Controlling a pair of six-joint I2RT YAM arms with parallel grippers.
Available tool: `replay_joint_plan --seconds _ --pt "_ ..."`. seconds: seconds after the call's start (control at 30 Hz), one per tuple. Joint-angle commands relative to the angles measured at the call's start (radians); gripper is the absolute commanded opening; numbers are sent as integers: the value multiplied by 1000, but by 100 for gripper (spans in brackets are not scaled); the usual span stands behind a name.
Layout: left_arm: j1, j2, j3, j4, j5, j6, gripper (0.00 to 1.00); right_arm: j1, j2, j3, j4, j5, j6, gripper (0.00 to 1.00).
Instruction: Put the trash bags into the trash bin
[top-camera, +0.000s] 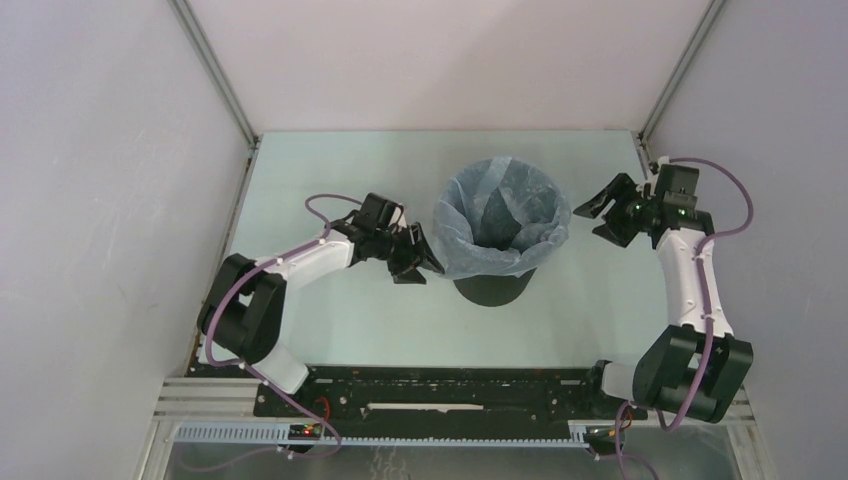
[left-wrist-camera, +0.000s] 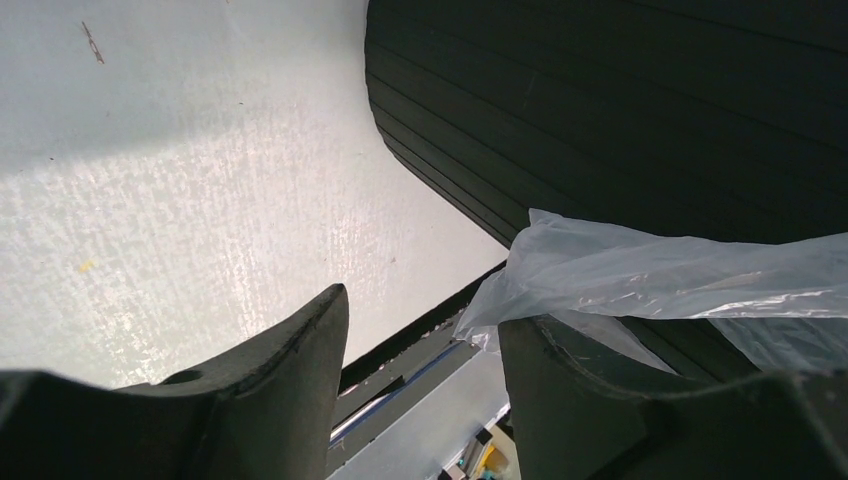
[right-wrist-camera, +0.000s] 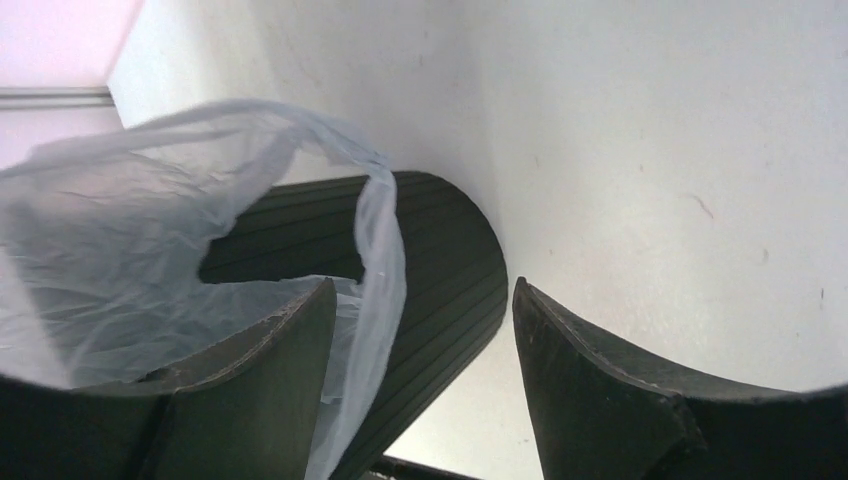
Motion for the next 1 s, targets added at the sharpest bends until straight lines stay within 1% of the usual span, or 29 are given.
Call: replay_joint_plan --seconds 0.0,0.1,0.23,0.3,0.37,0.47,0.53,0.63,0.7,0.77,0.9,0.97 --pt "-2 -33 61 -2 13 -7 62 13 -20 67 17 -43 -3 75" --pt "-2 -40 55 0 10 -8 62 53 11 66 29 -58 29 75" --pt "-2 -43 52 6 7 -11 61 113 58 46 29 -23 41 70" --pt "-2 -43 52 14 7 -17 61 132 60 0 79 -25 69 64" --pt "-4 -36 58 19 7 -17 61 135 62 -46 132 -27 104 55" --pt "-4 -14 71 25 9 -17 61 141 77 -81 163 3 112 42" --pt "-4 1 76 35 9 -20 61 146 94 -97 184 12 107 39" --pt "-3 18 85 43 7 -19 60 159 127 -102 187 11 89 37" --pt "-3 22 89 43 11 -21 59 158 128 -98 176 -2 82 36" --pt "-3 5 90 42 7 -19 59 145 94 -89 155 7 75 38" --pt "-2 -24 83 29 -3 -9 59 99 5 -41 81 30 54 57" --pt "-3 -28 75 31 -1 -13 60 71 -28 9 22 40 42 64"
